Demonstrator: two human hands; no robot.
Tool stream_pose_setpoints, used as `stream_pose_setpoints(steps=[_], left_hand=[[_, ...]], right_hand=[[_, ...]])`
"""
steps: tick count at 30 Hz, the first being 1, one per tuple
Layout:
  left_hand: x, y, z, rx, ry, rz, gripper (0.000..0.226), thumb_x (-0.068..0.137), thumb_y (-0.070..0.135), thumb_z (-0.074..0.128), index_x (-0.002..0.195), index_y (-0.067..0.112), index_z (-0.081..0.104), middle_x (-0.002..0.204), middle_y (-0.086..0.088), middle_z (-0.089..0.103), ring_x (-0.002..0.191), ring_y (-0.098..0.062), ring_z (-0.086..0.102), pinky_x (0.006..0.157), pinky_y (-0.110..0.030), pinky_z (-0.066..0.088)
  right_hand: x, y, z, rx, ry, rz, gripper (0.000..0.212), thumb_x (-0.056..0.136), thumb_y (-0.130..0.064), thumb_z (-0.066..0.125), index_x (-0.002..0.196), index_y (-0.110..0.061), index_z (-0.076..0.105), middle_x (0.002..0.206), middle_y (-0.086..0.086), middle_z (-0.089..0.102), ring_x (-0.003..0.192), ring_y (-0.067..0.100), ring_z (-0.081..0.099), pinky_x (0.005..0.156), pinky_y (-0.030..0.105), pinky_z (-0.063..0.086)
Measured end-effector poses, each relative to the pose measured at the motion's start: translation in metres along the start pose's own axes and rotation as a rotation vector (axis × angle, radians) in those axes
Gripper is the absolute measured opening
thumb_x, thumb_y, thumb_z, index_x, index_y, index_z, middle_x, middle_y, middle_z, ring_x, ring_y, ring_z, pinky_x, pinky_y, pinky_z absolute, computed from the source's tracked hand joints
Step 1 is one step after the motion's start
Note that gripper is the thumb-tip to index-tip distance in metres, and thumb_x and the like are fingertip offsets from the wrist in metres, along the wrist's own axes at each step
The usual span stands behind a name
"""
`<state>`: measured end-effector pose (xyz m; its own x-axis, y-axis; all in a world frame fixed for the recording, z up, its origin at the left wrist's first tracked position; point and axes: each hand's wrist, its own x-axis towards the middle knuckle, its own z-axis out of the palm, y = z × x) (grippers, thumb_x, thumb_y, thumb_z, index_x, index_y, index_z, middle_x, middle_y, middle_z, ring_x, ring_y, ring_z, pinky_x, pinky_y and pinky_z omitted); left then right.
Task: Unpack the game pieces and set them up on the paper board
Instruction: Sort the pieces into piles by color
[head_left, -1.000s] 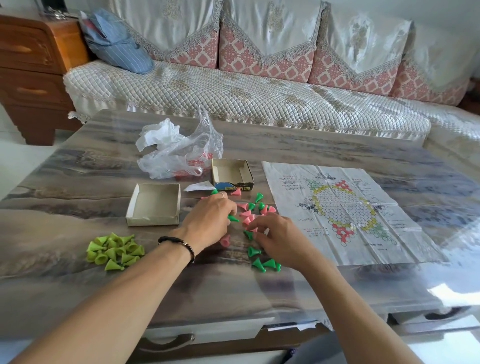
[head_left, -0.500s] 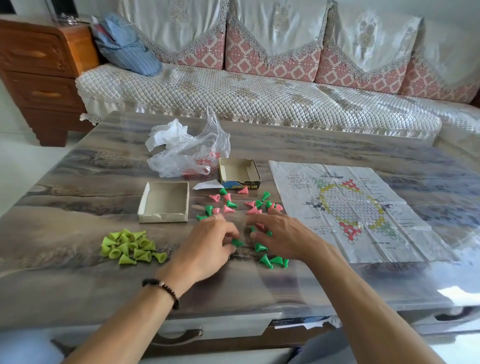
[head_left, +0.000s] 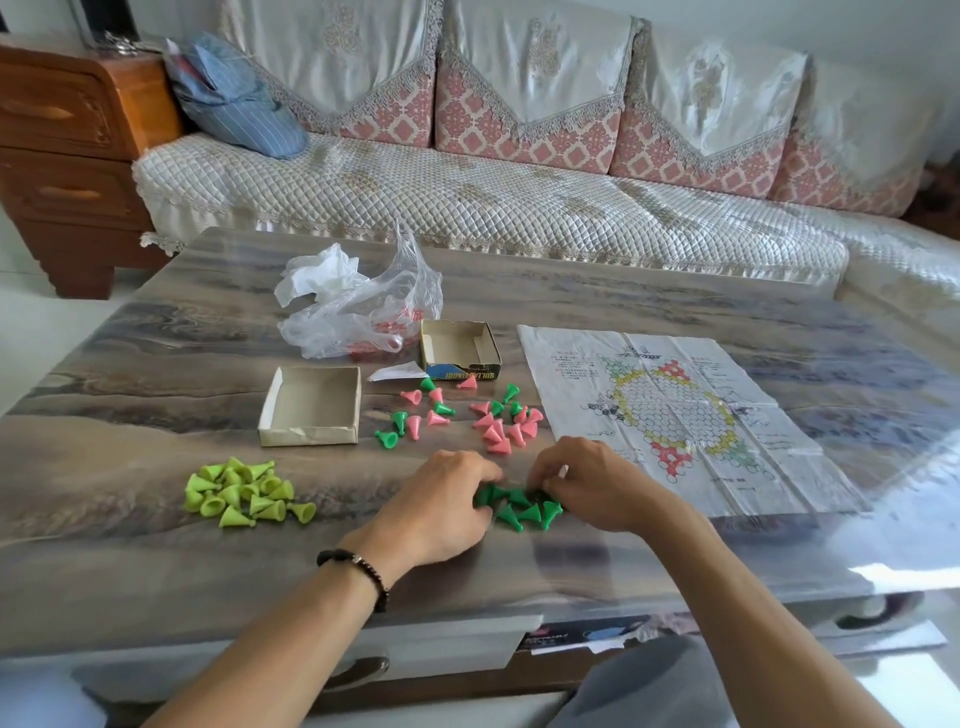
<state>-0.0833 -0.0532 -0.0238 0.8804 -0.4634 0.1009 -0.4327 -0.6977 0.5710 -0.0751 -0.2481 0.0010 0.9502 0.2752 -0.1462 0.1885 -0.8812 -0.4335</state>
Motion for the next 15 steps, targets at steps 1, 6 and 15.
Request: stream_pose_setpoints(steps=[1,6,15], left_hand=[[0.000,0.001,0.000,-0.008,-0.022,0.001,0.033,0.081,0.014,0.061,0.112,0.020,0.069,0.112,0.001,0.067,0.102,-0.019,0.059,0.085,-0.035,0.050],[0.004,0.008,0.005,-0.024,-0.057,0.035,0.045,0.080,0.020,0.071,0.125,0.022,0.062,0.121,0.004,0.064,0.104,-0.014,0.058,0.083,-0.025,0.046],[0.008,0.005,0.012,-0.042,-0.002,0.058,0.045,0.081,0.020,0.073,0.124,0.020,0.062,0.120,0.003,0.062,0.104,-0.014,0.056,0.090,-0.028,0.046]], right_hand=[[-0.003,0.002,0.001,0.019,0.011,0.008,0.033,0.084,-0.004,0.049,0.092,-0.025,0.074,0.091,-0.007,0.067,0.080,0.006,0.060,0.064,0.013,0.042],[-0.016,0.007,0.009,0.048,0.083,0.039,0.034,0.085,-0.007,0.051,0.110,-0.026,0.066,0.094,-0.006,0.061,0.077,0.003,0.053,0.066,0.014,0.037],[-0.017,0.006,0.012,0.055,0.122,0.048,0.031,0.090,-0.009,0.045,0.108,-0.017,0.069,0.108,-0.001,0.067,0.089,0.009,0.055,0.073,0.018,0.040]])
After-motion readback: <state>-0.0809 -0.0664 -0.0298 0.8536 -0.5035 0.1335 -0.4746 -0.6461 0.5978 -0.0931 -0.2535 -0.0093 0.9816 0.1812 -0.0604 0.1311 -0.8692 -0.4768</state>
